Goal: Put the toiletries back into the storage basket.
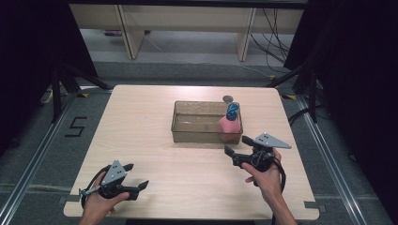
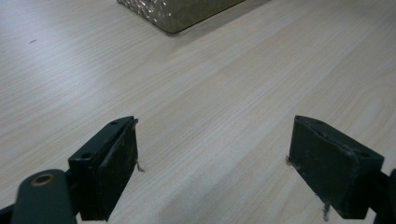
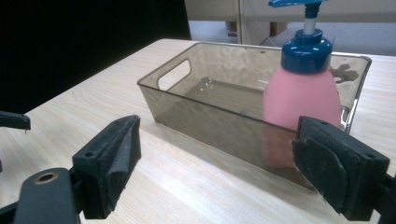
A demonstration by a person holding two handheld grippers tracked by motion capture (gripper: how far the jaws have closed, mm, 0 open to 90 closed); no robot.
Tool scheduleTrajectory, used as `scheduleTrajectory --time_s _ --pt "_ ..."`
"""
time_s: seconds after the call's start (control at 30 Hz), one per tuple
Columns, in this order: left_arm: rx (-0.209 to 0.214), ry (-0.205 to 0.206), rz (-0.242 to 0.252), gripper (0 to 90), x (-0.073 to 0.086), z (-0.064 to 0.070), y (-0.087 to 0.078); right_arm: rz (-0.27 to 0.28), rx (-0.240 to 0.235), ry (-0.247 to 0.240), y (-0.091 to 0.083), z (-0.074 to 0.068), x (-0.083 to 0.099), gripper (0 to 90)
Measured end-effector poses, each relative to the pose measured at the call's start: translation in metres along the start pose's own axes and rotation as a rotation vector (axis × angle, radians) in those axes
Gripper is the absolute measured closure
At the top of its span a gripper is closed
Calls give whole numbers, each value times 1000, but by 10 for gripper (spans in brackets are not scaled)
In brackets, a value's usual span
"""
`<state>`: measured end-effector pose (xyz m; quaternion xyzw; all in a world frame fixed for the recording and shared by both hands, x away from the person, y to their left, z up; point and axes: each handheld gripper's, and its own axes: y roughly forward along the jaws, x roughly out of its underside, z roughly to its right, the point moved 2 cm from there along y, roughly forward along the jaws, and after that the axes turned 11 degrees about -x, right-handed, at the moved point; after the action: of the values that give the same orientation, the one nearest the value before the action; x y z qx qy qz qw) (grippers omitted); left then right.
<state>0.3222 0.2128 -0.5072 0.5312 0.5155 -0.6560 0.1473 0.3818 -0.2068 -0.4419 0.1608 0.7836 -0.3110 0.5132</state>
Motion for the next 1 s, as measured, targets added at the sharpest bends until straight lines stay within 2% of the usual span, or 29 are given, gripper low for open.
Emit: scheduleTrajectory --time_s 0.07,0.1,0.13,0.17,0.2,0.4,0.5,0.53,0.57,0.6,0.63,0.67,0.7,0.77,0.83,0.87,0.9,0.93,0.97,1.0 --pt "-1 0 -1 153 0 0 0 -14 3 -22 -1 1 1 162" --pt "0 -1 -1 153 0 0 0 0 0 -27 -1 0 2 162" --pt "-4 15 -10 153 0 -1 0 4 0 -27 0 0 3 162" --pt "-1 10 -7 153 0 -1 0 -1 -8 -13 0 -2 4 162" --pt "1 -5 0 153 0 1 1 1 -1 -20 0 -2 5 162" --pt "-1 -2 -4 154 1 0 0 -15 -27 -13 -1 -7 12 162" --pt "3 -1 -2 154 1 0 1 -26 -15 -22 -2 -7 13 162" --pt "3 -1 -2 154 1 0 1 -22 -15 0 -2 -9 15 162" --pt "2 -1 -4 154 1 0 1 -17 -21 -15 -1 -8 15 162" --pt "3 -1 -3 154 1 0 1 -8 -21 1 -1 -10 17 162" --pt "3 -1 -1 154 1 0 1 -17 -19 -24 -2 -8 18 162" --pt "3 -1 -1 154 1 0 1 -31 -24 13 -3 -11 19 162" --pt "3 -1 -1 154 1 0 1 -27 -18 -26 -3 -9 20 162" --pt "3 -1 -2 154 1 0 1 -21 -26 -24 -3 -9 22 162" --pt "3 -1 -1 154 1 0 1 -23 -32 5 -4 -12 24 162" --pt "3 -1 -2 154 1 0 1 -18 -18 -46 -5 -9 24 162" --pt "3 -1 -2 153 1 0 1 -18 -18 -46 -5 -9 24 162" --pt "3 -1 -2 153 1 0 1 -17 -30 -9 -5 -12 26 162" --pt "3 -1 -2 154 1 0 1 -31 -27 -29 -6 -10 26 162" --pt "3 -1 -2 154 1 0 1 -34 -33 -16 -5 -12 27 162"
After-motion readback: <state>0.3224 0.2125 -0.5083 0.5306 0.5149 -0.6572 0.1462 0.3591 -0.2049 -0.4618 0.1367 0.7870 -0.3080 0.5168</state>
